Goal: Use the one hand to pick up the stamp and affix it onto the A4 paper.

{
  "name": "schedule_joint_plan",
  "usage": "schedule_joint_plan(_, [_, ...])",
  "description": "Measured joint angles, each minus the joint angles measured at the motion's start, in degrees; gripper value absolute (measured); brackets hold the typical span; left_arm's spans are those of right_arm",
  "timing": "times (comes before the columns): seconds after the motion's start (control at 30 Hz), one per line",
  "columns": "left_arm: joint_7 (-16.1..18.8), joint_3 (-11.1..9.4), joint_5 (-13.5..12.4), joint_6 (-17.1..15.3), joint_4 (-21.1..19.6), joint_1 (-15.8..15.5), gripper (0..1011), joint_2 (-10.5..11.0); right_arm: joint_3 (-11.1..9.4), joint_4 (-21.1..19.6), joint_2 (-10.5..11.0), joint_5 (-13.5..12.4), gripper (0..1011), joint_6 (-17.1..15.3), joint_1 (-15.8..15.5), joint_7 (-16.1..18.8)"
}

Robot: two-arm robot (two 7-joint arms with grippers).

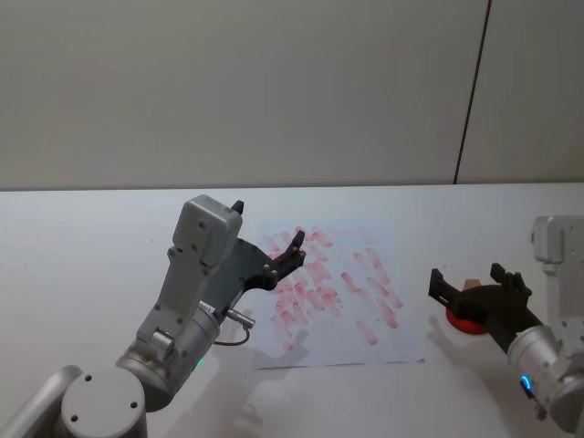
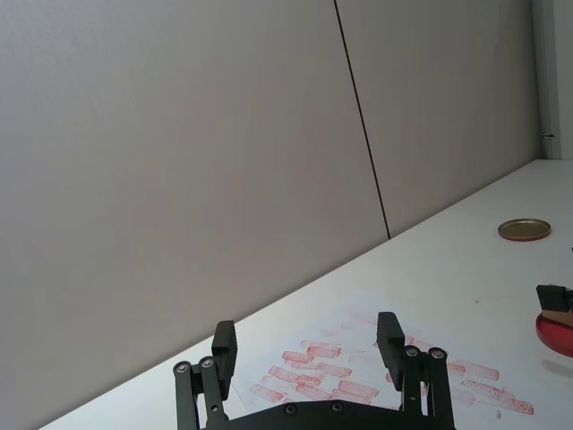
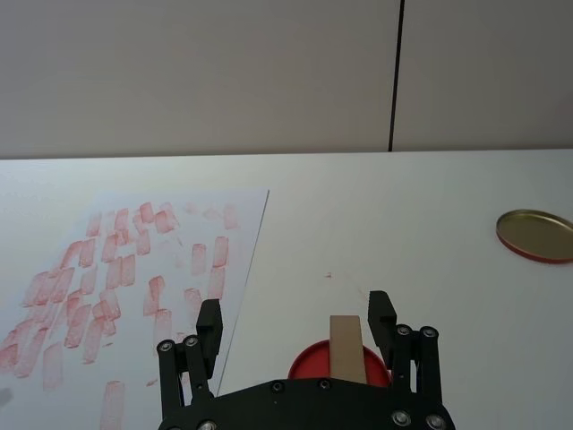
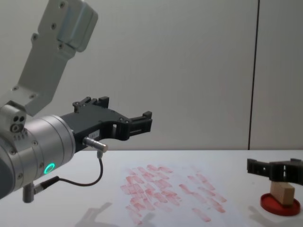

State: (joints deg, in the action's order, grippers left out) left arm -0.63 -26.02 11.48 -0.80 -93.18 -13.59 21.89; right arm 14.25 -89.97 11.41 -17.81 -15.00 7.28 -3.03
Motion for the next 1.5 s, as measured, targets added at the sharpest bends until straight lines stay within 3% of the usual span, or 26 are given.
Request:
schedule_joint_plan(0.47, [0.0, 0.0, 0.0, 0.0, 0.0, 0.0, 993, 0.0, -0.43, 2.65, -1.13, -0.23, 979, -3.75, 1.55, -2.05])
schedule_joint_plan(0.8, [0.0, 0.0, 0.0, 0.0, 0.0, 0.0, 993, 0.0, -0.76, 3.85, -1.41, -0.48, 746, -5.39, 1.96, -2.19])
schedule_joint_plan(1.3, [0.0, 0.0, 0.0, 0.0, 0.0, 0.0, 993, 0.0, -0.96, 4.57, -1.83, 0.25, 234, -6.71, 2.52, -2.17])
schedule_joint_plan(1.5, [0.0, 0.0, 0.0, 0.0, 0.0, 0.0, 993, 0.0, -1.04, 4.57, -1.98, 0.54, 220, -7.31, 2.56, -2.69])
